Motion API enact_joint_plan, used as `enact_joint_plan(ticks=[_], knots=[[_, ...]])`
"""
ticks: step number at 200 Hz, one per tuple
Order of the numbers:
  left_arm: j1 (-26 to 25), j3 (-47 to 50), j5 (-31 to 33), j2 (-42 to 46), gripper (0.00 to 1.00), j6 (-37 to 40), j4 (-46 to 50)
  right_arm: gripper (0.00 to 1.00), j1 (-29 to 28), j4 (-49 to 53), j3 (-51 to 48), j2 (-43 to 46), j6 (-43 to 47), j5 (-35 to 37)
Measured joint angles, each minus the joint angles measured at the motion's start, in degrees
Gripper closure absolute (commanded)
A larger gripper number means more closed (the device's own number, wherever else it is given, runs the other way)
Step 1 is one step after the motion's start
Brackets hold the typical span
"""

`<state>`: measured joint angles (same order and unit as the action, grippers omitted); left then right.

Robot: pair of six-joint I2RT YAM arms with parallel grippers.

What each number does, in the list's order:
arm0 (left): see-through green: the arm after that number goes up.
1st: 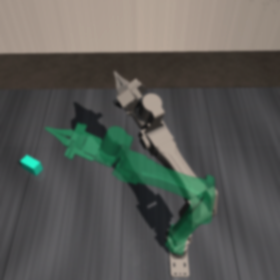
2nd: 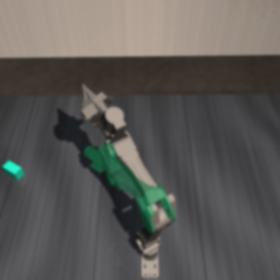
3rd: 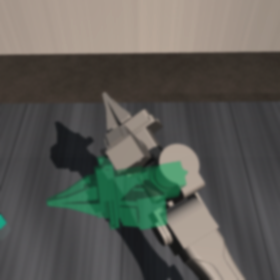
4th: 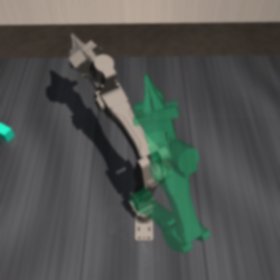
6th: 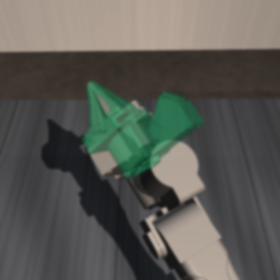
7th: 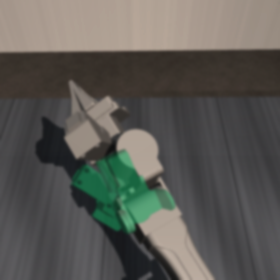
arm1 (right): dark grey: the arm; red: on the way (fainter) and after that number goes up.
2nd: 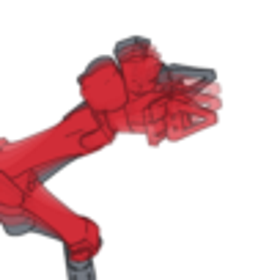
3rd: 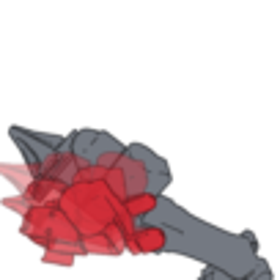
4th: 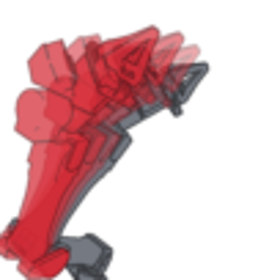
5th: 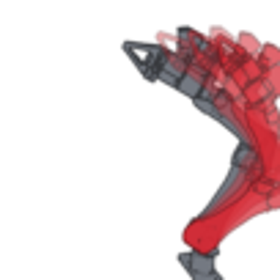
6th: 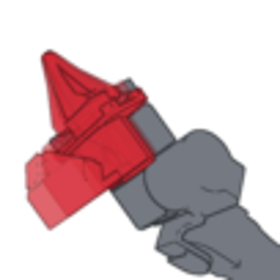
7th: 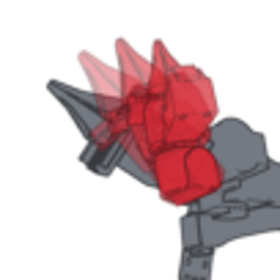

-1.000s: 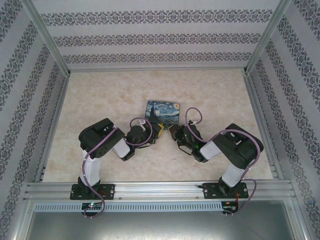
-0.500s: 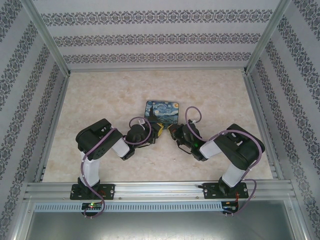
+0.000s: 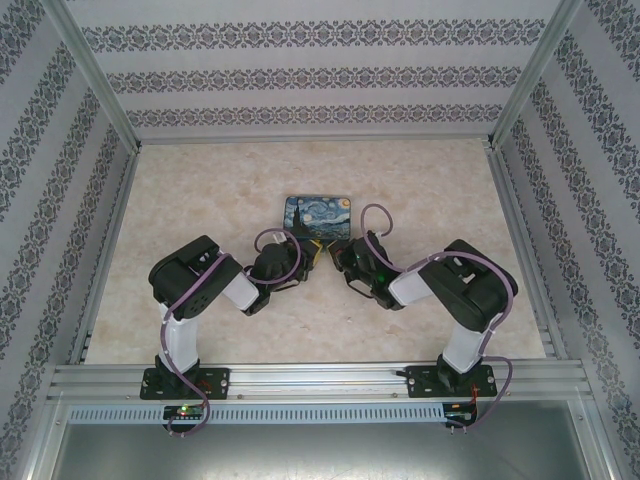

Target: Unlock the padlock with the key

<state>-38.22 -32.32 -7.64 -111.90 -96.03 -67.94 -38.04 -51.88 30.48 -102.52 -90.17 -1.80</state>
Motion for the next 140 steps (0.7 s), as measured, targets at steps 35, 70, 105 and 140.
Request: enact_joint_plan(ticks=[35, 70, 105, 140], knots=[[0.11, -0.07, 1.53, -0.07, 1.00, -0.42, 0.00, 1.00, 0.00, -1.49, 1.03, -1.70, -0.61, 0.13], [0.15, -0.09, 4.20, -0.81, 1.00, -0.98, -1.11, 1.00, -0.09, -1.86, 3.50, -3.89, -0.98, 0.24], [0.15, -0.09, 5.03, -1.81, 1.00, -1.97, -2.95, 1.00, -0.09, -3.13, 3.65, -4.74, -1.20, 0.57], [0.15, -0.09, 5.35, -2.36, 1.00, -2.71, -3.91, 1.00, -0.09, -3.67, 3.65, -4.92, -1.20, 0.96]])
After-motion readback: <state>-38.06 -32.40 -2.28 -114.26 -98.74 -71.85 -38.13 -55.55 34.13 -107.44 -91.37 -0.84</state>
